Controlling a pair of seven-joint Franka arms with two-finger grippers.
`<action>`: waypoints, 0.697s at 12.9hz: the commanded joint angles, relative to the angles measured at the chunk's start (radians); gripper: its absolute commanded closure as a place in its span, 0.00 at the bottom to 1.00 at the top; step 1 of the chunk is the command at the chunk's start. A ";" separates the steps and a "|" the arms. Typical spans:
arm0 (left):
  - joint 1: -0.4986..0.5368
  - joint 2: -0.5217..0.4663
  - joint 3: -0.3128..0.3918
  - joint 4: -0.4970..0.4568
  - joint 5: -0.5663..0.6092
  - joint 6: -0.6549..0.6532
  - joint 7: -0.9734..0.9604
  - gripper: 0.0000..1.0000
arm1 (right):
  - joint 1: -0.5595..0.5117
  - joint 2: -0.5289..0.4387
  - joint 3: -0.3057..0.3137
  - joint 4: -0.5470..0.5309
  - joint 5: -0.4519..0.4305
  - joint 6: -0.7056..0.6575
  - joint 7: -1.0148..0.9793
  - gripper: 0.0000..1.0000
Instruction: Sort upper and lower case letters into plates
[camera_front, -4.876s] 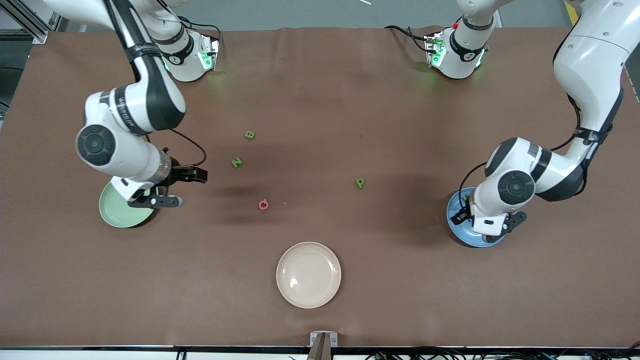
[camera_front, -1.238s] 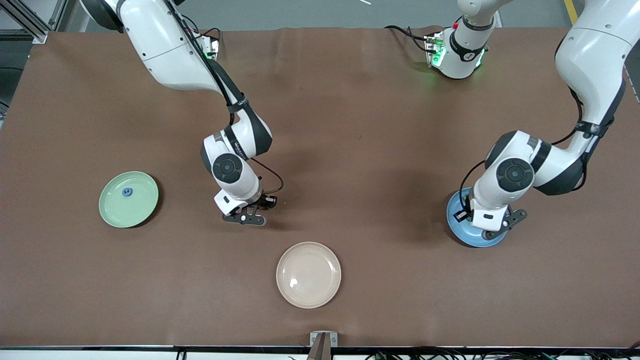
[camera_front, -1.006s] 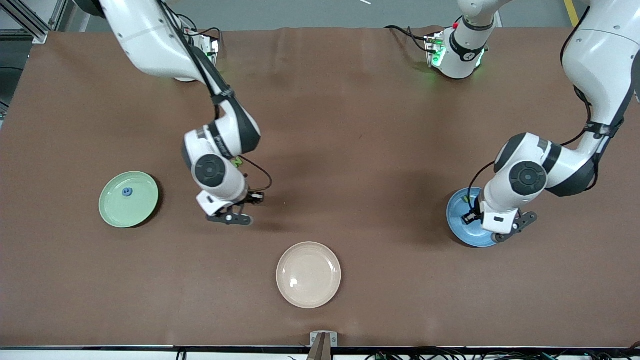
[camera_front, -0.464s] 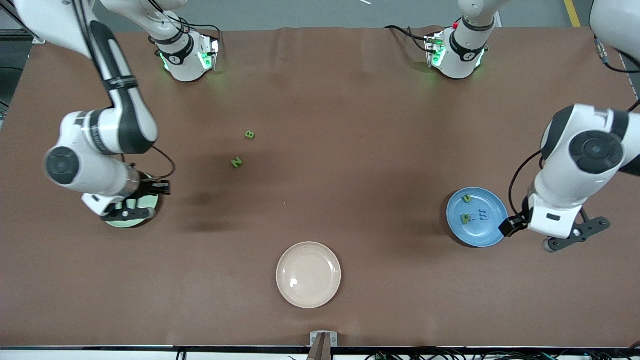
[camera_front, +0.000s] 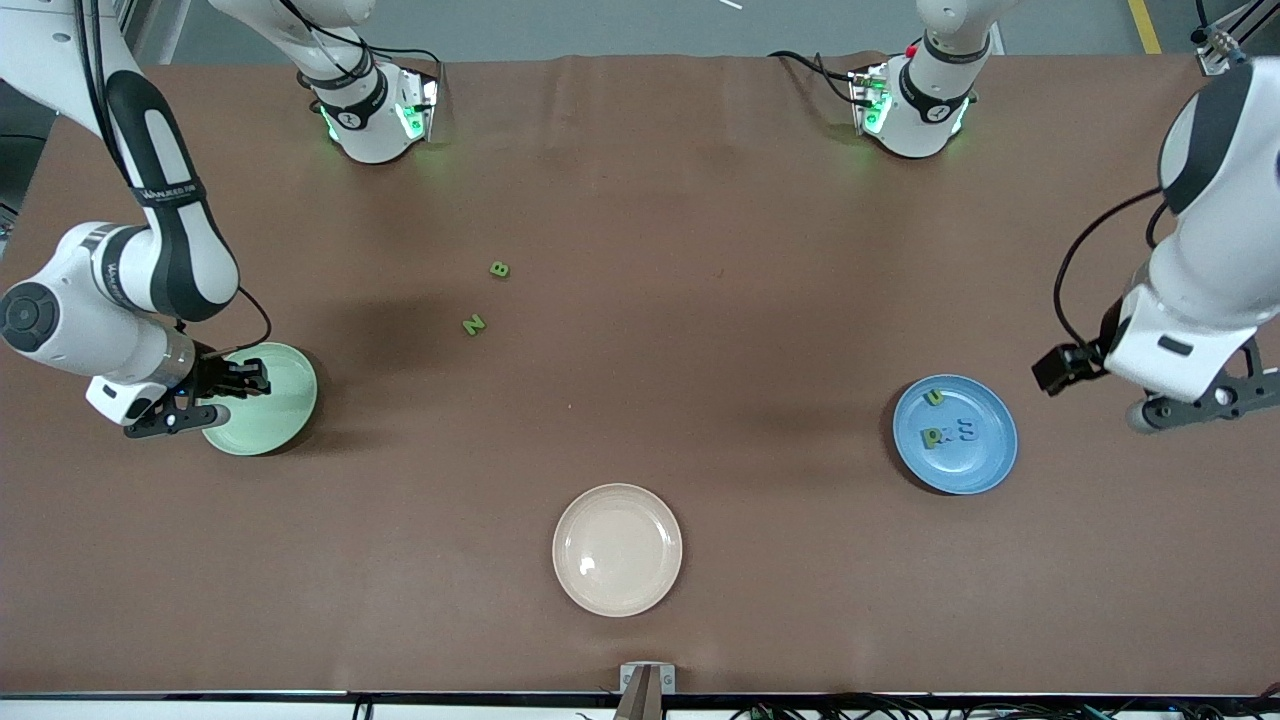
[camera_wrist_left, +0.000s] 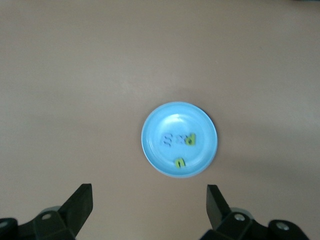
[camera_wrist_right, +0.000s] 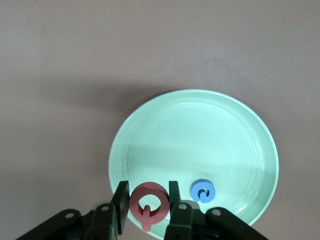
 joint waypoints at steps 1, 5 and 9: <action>0.000 -0.110 0.027 -0.009 -0.094 -0.048 0.112 0.00 | -0.016 0.011 0.022 -0.101 -0.004 0.145 -0.010 0.84; -0.291 -0.257 0.477 -0.029 -0.348 -0.107 0.272 0.00 | -0.019 0.051 0.022 -0.111 -0.004 0.182 -0.018 0.84; -0.443 -0.354 0.673 -0.107 -0.404 -0.143 0.350 0.00 | -0.031 0.078 0.022 -0.108 -0.004 0.193 -0.023 0.83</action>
